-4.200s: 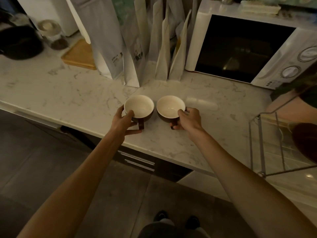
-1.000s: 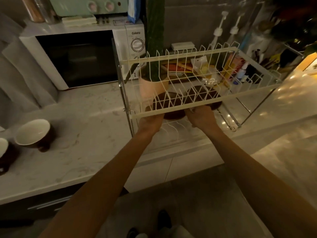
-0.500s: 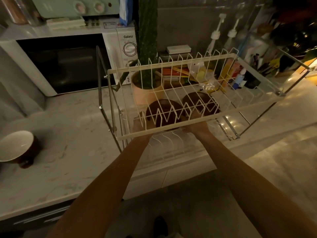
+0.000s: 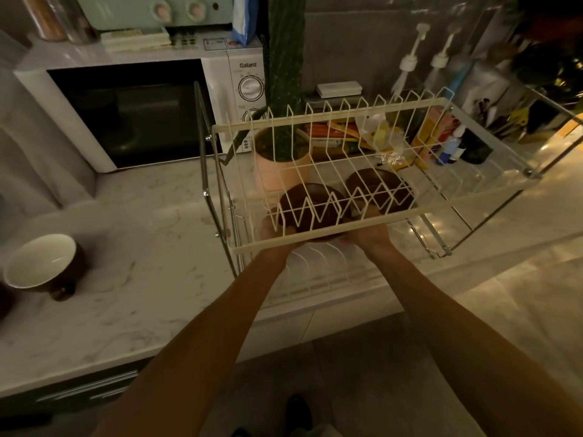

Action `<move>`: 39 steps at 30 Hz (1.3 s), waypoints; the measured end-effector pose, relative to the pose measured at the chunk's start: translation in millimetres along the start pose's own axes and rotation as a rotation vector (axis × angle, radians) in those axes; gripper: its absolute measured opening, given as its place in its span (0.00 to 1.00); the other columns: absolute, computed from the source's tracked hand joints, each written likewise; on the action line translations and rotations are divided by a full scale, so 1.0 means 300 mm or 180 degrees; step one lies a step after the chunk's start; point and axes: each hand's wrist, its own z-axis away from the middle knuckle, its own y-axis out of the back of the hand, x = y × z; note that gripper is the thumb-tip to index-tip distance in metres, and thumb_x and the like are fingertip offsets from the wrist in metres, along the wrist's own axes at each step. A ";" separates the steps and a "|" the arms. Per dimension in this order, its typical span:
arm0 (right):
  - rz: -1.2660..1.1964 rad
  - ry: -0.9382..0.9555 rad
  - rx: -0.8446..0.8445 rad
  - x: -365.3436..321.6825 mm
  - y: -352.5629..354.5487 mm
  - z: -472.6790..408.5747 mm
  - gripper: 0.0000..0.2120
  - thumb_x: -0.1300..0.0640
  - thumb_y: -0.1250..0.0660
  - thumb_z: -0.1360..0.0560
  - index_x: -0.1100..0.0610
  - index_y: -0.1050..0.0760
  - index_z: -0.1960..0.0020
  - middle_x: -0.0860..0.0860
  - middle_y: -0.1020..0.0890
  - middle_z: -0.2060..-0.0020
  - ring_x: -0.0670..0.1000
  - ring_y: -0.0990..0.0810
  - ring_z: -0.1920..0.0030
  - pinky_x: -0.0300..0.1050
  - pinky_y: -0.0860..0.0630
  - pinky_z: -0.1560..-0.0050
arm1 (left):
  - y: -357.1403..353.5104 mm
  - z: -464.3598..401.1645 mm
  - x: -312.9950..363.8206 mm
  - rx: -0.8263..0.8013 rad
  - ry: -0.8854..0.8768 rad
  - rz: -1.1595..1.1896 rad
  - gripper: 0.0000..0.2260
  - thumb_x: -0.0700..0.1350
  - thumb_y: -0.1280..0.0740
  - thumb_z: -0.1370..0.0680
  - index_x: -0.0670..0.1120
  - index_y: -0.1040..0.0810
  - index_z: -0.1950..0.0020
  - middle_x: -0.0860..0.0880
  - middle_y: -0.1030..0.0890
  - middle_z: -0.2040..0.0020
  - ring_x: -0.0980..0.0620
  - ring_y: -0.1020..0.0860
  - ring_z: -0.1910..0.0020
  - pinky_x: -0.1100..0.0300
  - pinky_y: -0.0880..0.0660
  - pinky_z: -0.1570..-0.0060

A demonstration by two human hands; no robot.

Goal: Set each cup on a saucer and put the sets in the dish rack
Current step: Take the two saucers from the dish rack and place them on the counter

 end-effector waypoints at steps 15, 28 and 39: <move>0.0460 -0.0217 -0.0103 0.008 0.075 0.064 0.15 0.56 0.39 0.20 0.64 0.22 0.40 0.65 0.18 0.44 0.67 0.20 0.43 0.65 0.22 0.44 | 0.084 0.122 -0.035 -0.0610 -0.0702 -0.1258 0.15 0.29 0.38 0.24 0.44 0.28 0.42 0.45 0.24 0.44 0.41 0.20 0.47 0.62 0.20 0.71; 0.0296 -0.0504 -0.0327 0.052 0.138 0.330 0.14 0.58 0.40 0.19 0.65 0.25 0.38 0.60 0.20 0.49 0.61 0.15 0.62 0.58 0.16 0.65 | 0.244 0.314 -0.143 -0.0949 -0.0979 -0.1687 0.26 0.38 0.30 0.27 0.50 0.38 0.35 0.57 0.30 0.52 0.48 0.21 0.48 0.56 0.17 0.61; 0.0234 -0.0370 -0.0607 0.101 0.043 0.540 0.15 0.55 0.39 0.19 0.62 0.26 0.36 0.56 0.19 0.53 0.53 0.15 0.72 0.43 0.20 0.75 | 0.487 0.455 -0.175 -0.1146 -0.1032 -0.1718 0.24 0.37 0.32 0.25 0.56 0.42 0.41 0.57 0.31 0.48 0.48 0.22 0.46 0.67 0.20 0.65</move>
